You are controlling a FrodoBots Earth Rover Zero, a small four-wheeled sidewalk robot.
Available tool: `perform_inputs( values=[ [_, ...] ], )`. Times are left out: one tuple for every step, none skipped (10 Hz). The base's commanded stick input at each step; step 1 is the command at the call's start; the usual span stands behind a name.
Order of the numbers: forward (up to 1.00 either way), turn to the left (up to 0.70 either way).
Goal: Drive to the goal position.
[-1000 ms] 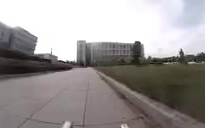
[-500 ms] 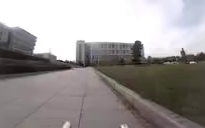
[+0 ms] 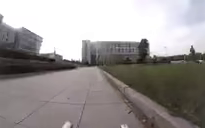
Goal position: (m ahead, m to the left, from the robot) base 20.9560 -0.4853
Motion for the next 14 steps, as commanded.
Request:
perform_inputs(
  values=[
    [0.99, 0.0],
    [0.99, 0.0],
    [0.99, 0.0],
    [0.99, 0.0],
    [0.99, 0.0],
    [0.99, 0.0],
    [0.99, 0.0],
    [0.99, 0.0],
    [0.99, 0.0],
    [0.99, 0.0],
    [0.99, 0.0],
    [0.99, 0.0],
    [0.99, 0.0],
    [0.99, 0.0]
  ],
)
